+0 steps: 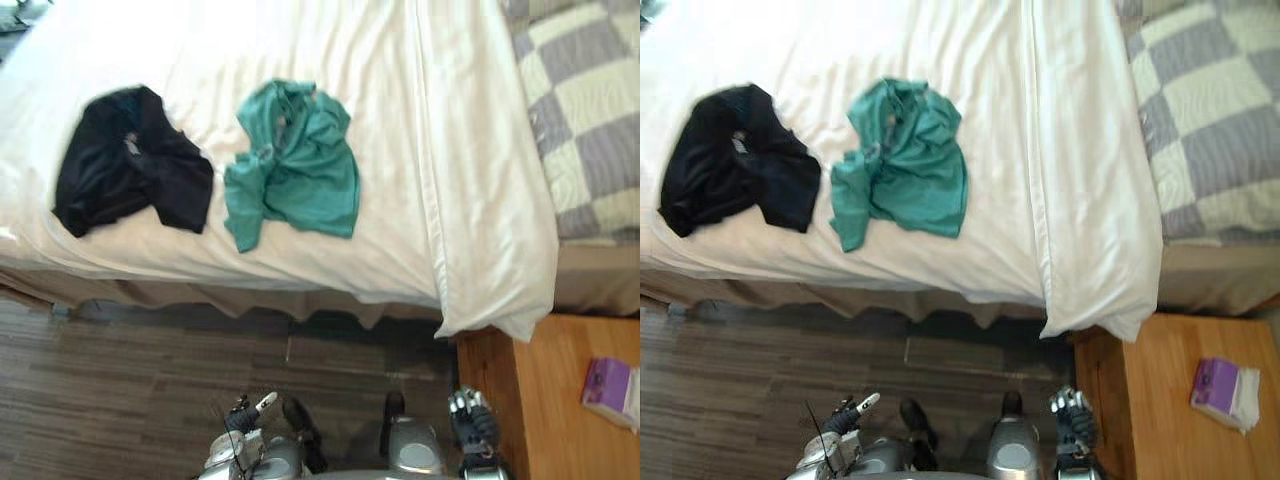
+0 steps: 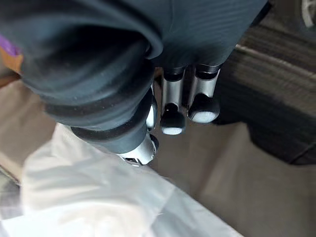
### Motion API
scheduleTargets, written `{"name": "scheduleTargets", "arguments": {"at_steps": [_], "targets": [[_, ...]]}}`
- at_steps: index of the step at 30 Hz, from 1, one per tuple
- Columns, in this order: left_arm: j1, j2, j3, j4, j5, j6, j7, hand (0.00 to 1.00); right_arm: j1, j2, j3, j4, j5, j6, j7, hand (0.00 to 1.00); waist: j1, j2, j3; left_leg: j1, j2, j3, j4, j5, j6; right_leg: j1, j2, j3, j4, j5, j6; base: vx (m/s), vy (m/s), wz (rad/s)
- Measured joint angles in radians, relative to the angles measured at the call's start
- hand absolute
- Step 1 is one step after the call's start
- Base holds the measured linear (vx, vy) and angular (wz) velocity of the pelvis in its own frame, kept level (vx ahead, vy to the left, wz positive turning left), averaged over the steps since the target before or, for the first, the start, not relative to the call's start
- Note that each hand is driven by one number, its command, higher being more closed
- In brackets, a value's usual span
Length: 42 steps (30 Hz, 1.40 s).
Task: Tidy the bed and pick cloth on bed and put in laundry
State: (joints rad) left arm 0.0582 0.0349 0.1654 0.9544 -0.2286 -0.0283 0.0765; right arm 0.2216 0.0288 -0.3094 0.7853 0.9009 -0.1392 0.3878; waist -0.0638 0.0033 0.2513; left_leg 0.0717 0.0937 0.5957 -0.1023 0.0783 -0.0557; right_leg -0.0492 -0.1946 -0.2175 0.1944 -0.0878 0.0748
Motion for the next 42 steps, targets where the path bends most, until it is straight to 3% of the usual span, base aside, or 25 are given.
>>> {"name": "scheduleTargets", "arguments": {"at_steps": [4,5,8,9,12,14,16,17,18,19,20,21,22,23,24,25,27,28,31,32,34,36,38,40,42], "targets": [[0.009,-0.013,0.040,0.037,0.009,0.028,0.021,0.00,-0.003,-0.012,-0.033,0.103,-0.199,0.039,0.002,0.00,0.007,0.025,-0.037,0.041,0.005,-0.012,0.015,-0.016,-0.009,0.072,0.004,-0.031,-0.039,-0.001,0.000,0.03,-0.022,0.13],[0.011,-0.010,0.046,0.037,0.015,0.030,0.026,0.00,-0.002,-0.026,-0.034,0.115,-0.253,0.039,-0.007,0.00,0.014,0.021,-0.037,0.013,0.023,-0.016,0.111,-0.055,-0.019,0.087,-0.003,-0.031,-0.054,-0.009,0.004,-0.02,0.040,0.16],[0.012,0.000,0.088,0.037,0.002,0.042,0.039,0.00,-0.020,-0.052,-0.005,0.146,-0.390,0.032,-0.066,0.00,0.032,0.003,-0.037,-0.210,0.167,-0.095,0.632,-0.160,-0.011,0.114,-0.019,-0.034,-0.074,0.018,0.002,-0.04,0.052,0.00],[0.020,0.006,0.102,0.039,-0.019,0.042,0.040,0.00,-0.035,-0.073,-0.005,0.173,-0.442,0.032,-0.081,0.00,0.034,0.009,-0.040,-0.217,0.222,-0.116,0.688,-0.185,0.014,0.121,-0.023,-0.015,-0.072,0.021,0.008,0.00,0.122,-0.48],[0.023,0.014,0.101,0.073,-0.046,0.015,0.041,0.00,-0.046,-0.112,-0.003,0.186,-0.509,0.036,-0.095,0.00,0.016,0.003,-0.043,-0.182,0.320,-0.270,0.586,-0.194,0.041,0.094,-0.063,0.072,-0.049,0.005,0.060,0.10,0.289,-0.63],[0.022,0.019,0.095,0.073,-0.055,-0.002,0.050,0.00,-0.058,-0.142,0.006,0.229,-0.522,0.044,-0.112,0.00,0.018,-0.007,-0.049,-0.177,0.344,-0.384,0.491,-0.191,0.036,0.037,-0.099,0.130,-0.013,0.003,0.100,0.21,0.504,-0.48],[0.018,0.023,0.049,0.075,-0.078,-0.015,0.064,0.00,-0.061,-0.179,0.016,0.266,-0.538,0.051,-0.126,0.00,0.020,0.002,-0.055,-0.155,0.340,-0.446,0.374,-0.145,-0.033,-0.010,-0.134,0.166,-0.010,0.031,0.165,0.19,0.533,-0.36],[0.012,0.041,0.025,0.075,-0.098,-0.018,0.068,0.00,-0.070,-0.176,0.013,0.292,-0.557,0.049,-0.130,0.00,0.020,-0.025,-0.049,-0.142,0.314,-0.424,0.371,-0.138,-0.217,-0.009,-0.181,0.190,-0.026,0.054,0.183,0.17,0.536,-0.20],[-0.007,0.092,0.002,0.074,-0.107,-0.018,0.080,0.00,-0.076,-0.132,0.027,0.297,-0.580,0.047,-0.138,0.00,0.016,-0.074,-0.043,-0.153,0.249,-0.412,0.410,-0.160,-0.210,-0.008,-0.235,0.184,-0.055,0.162,0.166,0.17,0.662,-0.12],[-0.026,0.113,-0.021,0.071,-0.108,0.000,0.082,0.00,-0.080,-0.107,0.040,0.287,-0.581,0.040,-0.172,0.00,0.019,-0.092,-0.053,-0.171,0.241,-0.407,0.456,-0.187,-0.202,-0.009,-0.244,0.154,-0.085,0.330,0.116,0.13,0.644,-0.16],[-0.029,0.112,-0.033,0.067,-0.107,0.011,0.084,0.00,-0.083,-0.109,0.054,0.288,-0.583,0.039,-0.191,0.00,0.027,-0.074,-0.044,-0.160,0.238,-0.375,0.449,-0.200,-0.190,-0.014,-0.245,0.116,-0.115,0.437,0.052,0.06,0.614,-0.46],[-0.024,0.107,-0.046,0.055,-0.087,0.023,0.092,0.00,-0.094,-0.116,0.075,0.287,-0.592,0.036,-0.193,0.00,0.044,-0.078,-0.046,-0.135,0.237,-0.324,0.428,-0.206,-0.166,-0.051,-0.253,0.017,-0.045,0.432,-0.032,0.09,0.597,-0.82],[-0.002,0.093,-0.058,0.031,-0.054,0.036,0.103,0.00,-0.083,-0.121,0.116,0.268,-0.605,0.031,-0.187,0.00,0.053,-0.080,-0.048,-0.083,0.213,-0.267,0.359,-0.182,-0.131,-0.064,-0.231,-0.154,0.076,0.313,-0.047,0.08,0.476,-0.70],[0.002,0.090,-0.066,0.023,-0.044,0.042,0.103,0.00,-0.076,-0.122,0.130,0.254,-0.614,0.028,-0.184,0.00,0.050,-0.076,-0.049,-0.073,0.207,-0.259,0.336,-0.173,-0.125,-0.056,-0.207,-0.198,0.093,0.281,-0.024,0.14,0.408,-0.44],[0.007,0.089,-0.095,0.016,-0.018,0.055,0.100,0.00,-0.065,-0.124,0.154,0.233,-0.641,0.023,-0.171,0.00,0.046,-0.064,-0.050,-0.065,0.198,-0.247,0.285,-0.147,-0.111,-0.045,-0.136,-0.258,0.109,0.186,0.022,0.12,0.272,-0.12],[-0.001,0.091,-0.126,0.013,0.014,0.070,0.098,0.00,-0.058,-0.124,0.176,0.200,-0.671,0.008,-0.164,0.00,0.041,-0.056,-0.051,-0.062,0.174,-0.243,0.236,-0.113,-0.097,-0.044,-0.054,-0.274,0.106,0.090,0.025,0.13,0.307,-0.05],[-0.031,0.090,-0.169,0.012,0.062,0.110,0.099,0.00,-0.058,-0.124,0.213,0.157,-0.738,-0.020,-0.172,0.00,0.022,-0.065,-0.053,-0.085,0.115,-0.247,0.188,-0.079,-0.078,-0.025,0.019,-0.267,0.045,-0.007,-0.007,0.03,0.172,0.13],[-0.061,0.081,-0.195,0.020,0.086,0.140,0.105,0.00,-0.077,-0.135,0.228,0.144,-0.787,-0.036,-0.190,0.00,0.023,-0.044,-0.040,-0.086,0.095,-0.250,0.173,-0.065,-0.066,-0.016,0.020,-0.252,0.018,-0.004,-0.016,-0.02,0.150,0.23],[-0.100,0.068,-0.239,0.033,0.095,0.151,0.124,0.00,-0.081,-0.164,0.256,0.131,-0.811,-0.059,-0.206,0.00,0.011,-0.016,-0.028,-0.069,0.079,-0.272,0.145,-0.035,-0.059,0.004,0.033,-0.208,0.009,-0.033,-0.032,-0.07,0.068,0.41],[-0.119,0.068,-0.247,0.038,0.095,0.141,0.127,0.00,-0.096,-0.169,0.282,0.129,-0.799,-0.061,-0.204,0.00,-0.016,-0.011,-0.026,-0.090,0.066,-0.292,0.113,0.014,-0.047,0.003,0.046,-0.182,-0.002,-0.049,-0.036,-0.15,0.000,1.07],[-0.133,0.055,-0.251,0.036,0.087,0.094,0.128,0.00,-0.106,-0.171,0.296,0.134,-0.778,-0.047,-0.187,0.00,-0.034,-0.001,-0.023,-0.145,0.065,-0.225,0.199,-0.031,-0.024,-0.008,0.020,-0.226,-0.002,-0.049,-0.029,-0.10,0.038,1.08],[-0.132,0.048,-0.249,0.036,0.062,0.035,0.123,0.00,-0.140,-0.202,0.327,0.157,-0.756,-0.010,-0.198,0.00,-0.014,0.004,0.030,-0.265,0.141,-0.176,0.537,-0.072,-0.016,0.029,0.017,-0.227,0.007,-0.058,-0.024,-0.07,0.011,0.28],[-0.110,0.046,-0.242,-0.003,0.063,0.010,0.114,0.00,-0.134,-0.219,0.314,0.192,-0.766,-0.008,-0.227,0.00,0.002,0.026,0.033,-0.284,0.172,-0.157,0.635,-0.064,-0.018,0.066,0.010,-0.227,0.020,-0.051,-0.021,0.01,0.007,-0.10],[-0.097,0.050,-0.236,-0.005,0.063,0.002,0.088,0.00,-0.139,-0.210,0.287,0.196,-0.750,-0.011,-0.233,0.00,0.001,0.015,0.030,-0.235,0.141,-0.137,0.561,-0.071,-0.022,0.056,-0.036,-0.221,0.037,-0.048,-0.017,0.09,0.088,-0.13],[-0.089,0.045,-0.233,0.016,0.064,0.002,0.066,0.00,-0.151,-0.200,0.240,0.177,-0.750,-0.015,-0.228,0.00,-0.016,0.029,0.029,-0.183,0.172,-0.159,0.463,-0.098,0.003,0.041,-0.063,-0.186,0.060,-0.046,-0.013,0.08,0.125,-0.27]]}}
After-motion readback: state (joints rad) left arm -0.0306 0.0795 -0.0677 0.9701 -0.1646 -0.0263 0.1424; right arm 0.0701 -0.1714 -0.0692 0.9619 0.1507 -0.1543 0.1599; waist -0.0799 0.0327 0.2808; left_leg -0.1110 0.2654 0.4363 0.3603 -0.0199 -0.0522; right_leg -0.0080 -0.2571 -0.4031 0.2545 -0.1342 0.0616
